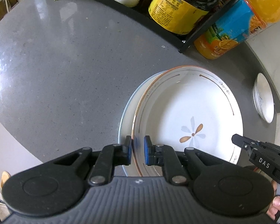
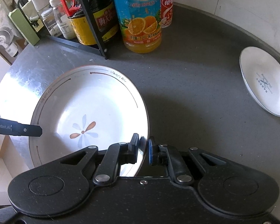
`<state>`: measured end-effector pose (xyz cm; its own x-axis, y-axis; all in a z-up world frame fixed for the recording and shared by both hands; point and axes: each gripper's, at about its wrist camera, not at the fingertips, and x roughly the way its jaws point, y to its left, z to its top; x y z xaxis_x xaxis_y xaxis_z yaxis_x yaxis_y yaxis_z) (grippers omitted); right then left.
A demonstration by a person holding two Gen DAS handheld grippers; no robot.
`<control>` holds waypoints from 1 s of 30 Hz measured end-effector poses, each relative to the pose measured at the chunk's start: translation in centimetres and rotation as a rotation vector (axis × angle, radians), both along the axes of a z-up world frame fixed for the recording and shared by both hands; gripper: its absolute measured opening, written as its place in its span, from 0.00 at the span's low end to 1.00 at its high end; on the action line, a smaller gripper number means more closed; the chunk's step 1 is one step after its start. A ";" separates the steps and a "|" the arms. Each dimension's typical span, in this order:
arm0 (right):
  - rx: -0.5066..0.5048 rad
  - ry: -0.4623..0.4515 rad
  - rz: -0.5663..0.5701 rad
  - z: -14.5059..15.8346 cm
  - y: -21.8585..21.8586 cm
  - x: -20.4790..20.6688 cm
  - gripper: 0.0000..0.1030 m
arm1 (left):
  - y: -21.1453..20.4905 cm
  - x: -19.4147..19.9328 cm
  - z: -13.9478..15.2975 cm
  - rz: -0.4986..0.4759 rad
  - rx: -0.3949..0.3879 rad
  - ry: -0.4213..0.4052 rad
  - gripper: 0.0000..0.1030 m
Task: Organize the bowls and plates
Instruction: 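Lift the flower plate with both grippers and carry it over the 'Sweet' plate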
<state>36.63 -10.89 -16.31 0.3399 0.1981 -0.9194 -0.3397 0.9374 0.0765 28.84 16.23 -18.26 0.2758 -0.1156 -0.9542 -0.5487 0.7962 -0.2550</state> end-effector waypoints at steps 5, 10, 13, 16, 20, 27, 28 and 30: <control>-0.015 -0.003 -0.017 0.2 0.1 0.0 0.11 | -0.2 0.1 -0.1 -0.010 0.010 -0.005 0.11; -0.016 -0.026 -0.018 0.7 0.0 -0.4 0.11 | -0.1 0.2 -0.2 -0.012 0.011 -0.004 0.08; -0.005 -0.044 -0.017 1.2 -0.3 -0.5 0.10 | 0.1 0.2 -0.3 -0.007 0.005 -0.005 0.08; -0.023 -0.074 0.014 1.3 -0.1 -0.7 0.02 | 0.2 0.2 -0.3 -0.006 0.003 -0.006 0.08; -0.022 -0.096 0.028 1.3 -0.2 -1.0 0.02 | 0.2 0.3 -0.3 -0.005 0.002 -0.006 0.08; -0.015 -0.125 0.021 1.4 -0.3 -1.4 0.01 | 0.5 0.4 -0.4 -0.001 -0.012 -0.003 0.09; -0.007 -0.123 0.015 1.5 -0.4 -1.3 0.01 | 0.5 0.5 -0.4 -0.002 -0.012 0.000 0.09; 0.000 -0.123 0.007 1.5 -0.6 -1.3 0.01 | 0.5 0.5 -0.5 0.008 -0.018 0.005 0.09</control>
<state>35.36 -11.46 -14.83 0.4489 0.2004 -0.8708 -0.3528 0.9351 0.0334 29.35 16.71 -18.72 0.2724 -0.1303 -0.9533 -0.5558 0.7875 -0.2664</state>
